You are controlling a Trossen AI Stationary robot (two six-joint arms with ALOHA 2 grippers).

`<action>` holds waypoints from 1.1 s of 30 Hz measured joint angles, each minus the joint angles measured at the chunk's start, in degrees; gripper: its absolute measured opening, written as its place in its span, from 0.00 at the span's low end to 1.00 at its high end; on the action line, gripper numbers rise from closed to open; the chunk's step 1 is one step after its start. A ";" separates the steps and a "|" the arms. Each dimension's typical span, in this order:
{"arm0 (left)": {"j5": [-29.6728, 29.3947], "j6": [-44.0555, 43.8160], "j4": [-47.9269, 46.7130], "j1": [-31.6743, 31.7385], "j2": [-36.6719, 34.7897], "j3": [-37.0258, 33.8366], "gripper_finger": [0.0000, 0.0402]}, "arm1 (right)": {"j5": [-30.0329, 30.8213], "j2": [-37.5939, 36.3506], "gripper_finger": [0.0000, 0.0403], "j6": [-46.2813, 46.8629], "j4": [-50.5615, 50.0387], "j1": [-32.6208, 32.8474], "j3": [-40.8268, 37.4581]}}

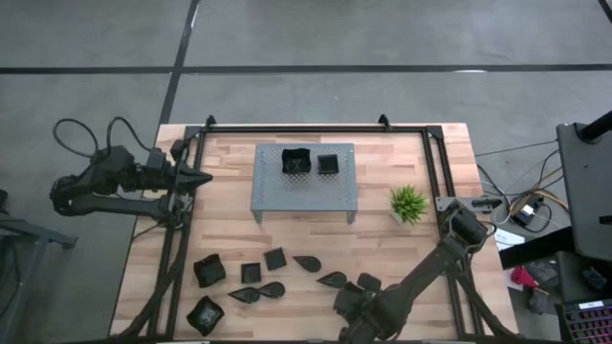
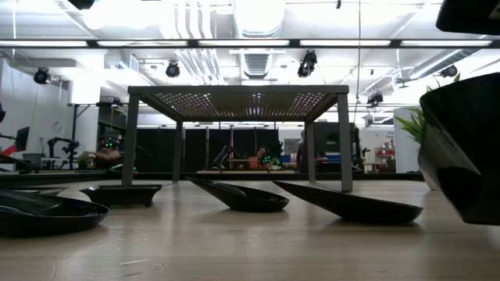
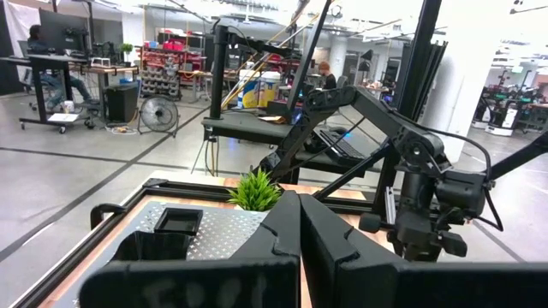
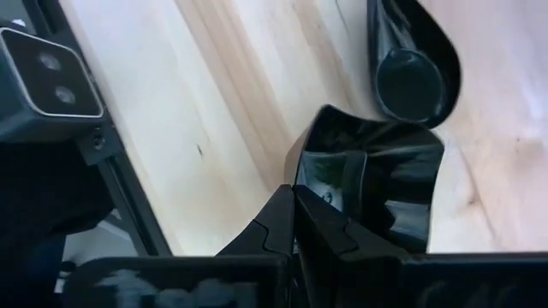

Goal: Pick & Place Mini shaped plates
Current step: Stack the distorted square plate on top of the distorted square plate on the shelf

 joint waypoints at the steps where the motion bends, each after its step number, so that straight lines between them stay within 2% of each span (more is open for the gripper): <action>1: 0.02 0.00 0.01 0.00 -0.01 0.02 0.00 | -0.01 -0.02 0.02 0.02 -0.48 -0.07 0.00; 9: 0.02 0.00 -0.01 0.00 -0.01 0.02 0.00 | 0.10 -0.12 0.02 -1.87 -0.95 -0.37 0.88; 18: 0.01 0.00 0.01 0.00 0.01 0.01 0.00 | 5.25 -0.15 0.02 -6.53 -9.39 -1.20 7.30; 24: 0.01 0.00 0.01 0.00 -0.01 0.01 0.00 | 12.25 -0.23 0.02 -18.80 -13.85 -3.12 15.31; 33: 0.01 0.00 0.01 0.00 0.00 0.01 0.00 | 22.61 -0.26 0.02 -40.82 -14.04 -9.51 25.07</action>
